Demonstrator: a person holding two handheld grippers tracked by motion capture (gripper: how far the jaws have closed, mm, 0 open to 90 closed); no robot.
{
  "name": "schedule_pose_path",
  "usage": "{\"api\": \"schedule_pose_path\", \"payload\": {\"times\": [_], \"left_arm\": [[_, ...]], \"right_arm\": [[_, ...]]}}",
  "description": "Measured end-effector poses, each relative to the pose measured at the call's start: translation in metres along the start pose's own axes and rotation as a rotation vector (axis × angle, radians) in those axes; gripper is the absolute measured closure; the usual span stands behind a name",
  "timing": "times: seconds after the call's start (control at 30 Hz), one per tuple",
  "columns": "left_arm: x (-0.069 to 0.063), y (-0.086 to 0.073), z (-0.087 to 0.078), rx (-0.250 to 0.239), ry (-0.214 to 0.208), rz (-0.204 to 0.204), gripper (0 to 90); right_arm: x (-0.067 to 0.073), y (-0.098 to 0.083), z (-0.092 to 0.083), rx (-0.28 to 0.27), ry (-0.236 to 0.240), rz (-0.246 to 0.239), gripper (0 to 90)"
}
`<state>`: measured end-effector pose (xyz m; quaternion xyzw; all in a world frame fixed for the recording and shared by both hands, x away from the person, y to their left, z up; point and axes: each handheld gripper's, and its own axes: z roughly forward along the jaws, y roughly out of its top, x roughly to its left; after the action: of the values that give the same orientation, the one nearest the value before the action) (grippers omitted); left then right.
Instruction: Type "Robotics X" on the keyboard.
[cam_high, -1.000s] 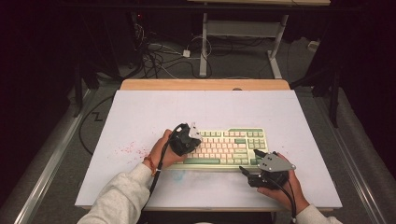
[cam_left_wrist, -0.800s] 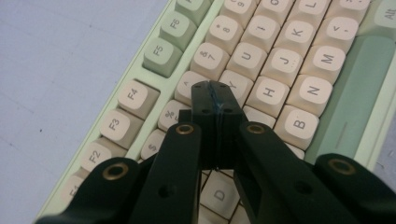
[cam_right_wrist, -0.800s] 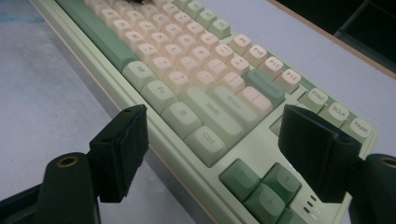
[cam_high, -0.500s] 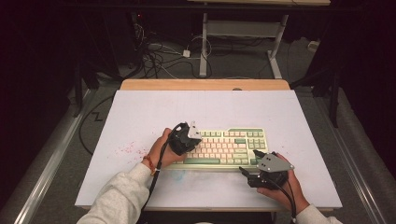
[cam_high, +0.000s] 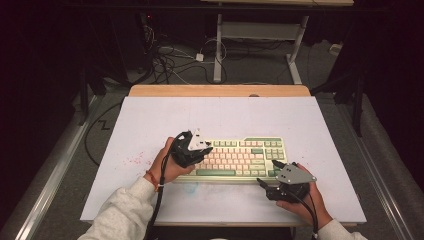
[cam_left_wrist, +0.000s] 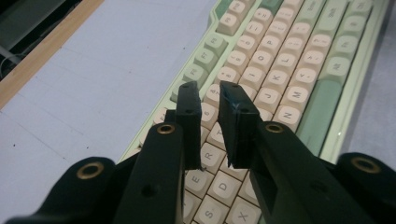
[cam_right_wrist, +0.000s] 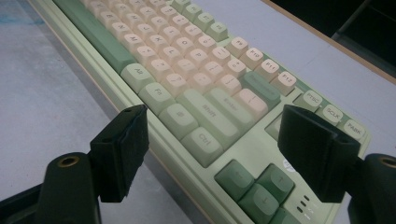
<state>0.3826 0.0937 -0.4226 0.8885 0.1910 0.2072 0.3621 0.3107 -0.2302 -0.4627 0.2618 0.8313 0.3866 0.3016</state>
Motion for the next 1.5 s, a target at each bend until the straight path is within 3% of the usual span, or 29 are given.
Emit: {"api": "schedule_pose_path", "payload": {"times": [0.1, 0.17, 0.27, 0.37, 0.57, 0.63, 0.97, 1.07, 1.27, 1.4, 1.5], "left_arm": [[-0.003, -0.005, -0.006, -0.013, 0.034, 0.019, 64.6], [-0.004, -0.008, -0.011, -0.027, 0.042, 0.010, 58.5], [-0.008, -0.015, -0.019, -0.032, 0.070, 0.042, 47.1], [-0.012, -0.024, -0.026, -0.045, 0.098, 0.035, 36.7], [-0.013, -0.038, -0.037, -0.054, 0.124, 0.040, 26.2], [-0.013, -0.044, -0.041, -0.075, 0.126, 0.023, 25.3], [-0.012, -0.074, -0.053, -0.066, 0.158, -0.032, 23.8], [-0.012, -0.087, -0.056, -0.077, 0.167, -0.091, 23.8], [-0.012, -0.102, -0.060, -0.036, 0.170, -0.117, 24.2], [-0.013, -0.111, -0.065, -0.003, 0.197, -0.127, 23.5], [-0.014, -0.117, -0.067, 0.006, 0.193, -0.139, 23.5]], "right_arm": [[0.000, 0.000, -0.001, -0.001, 0.007, 0.013, 25.0], [-0.001, 0.000, -0.001, -0.004, 0.008, 0.015, 25.0], [-0.002, 0.001, -0.002, -0.006, 0.002, 0.015, 25.1], [-0.002, 0.001, -0.003, -0.011, 0.002, 0.021, 25.1], [-0.003, 0.001, -0.003, -0.012, 0.002, 0.021, 25.1], [-0.003, 0.001, -0.003, -0.011, -0.001, 0.021, 25.0], [-0.004, 0.003, -0.002, -0.016, 0.003, 0.034, 24.9], [-0.005, 0.005, -0.001, -0.012, 0.002, 0.041, 25.2], [-0.007, 0.010, 0.002, -0.012, 0.000, 0.058, 25.7], [-0.010, 0.014, 0.004, -0.019, -0.001, 0.070, 26.1], [-0.012, 0.018, 0.005, -0.024, 0.000, 0.072, 32.9]]}}
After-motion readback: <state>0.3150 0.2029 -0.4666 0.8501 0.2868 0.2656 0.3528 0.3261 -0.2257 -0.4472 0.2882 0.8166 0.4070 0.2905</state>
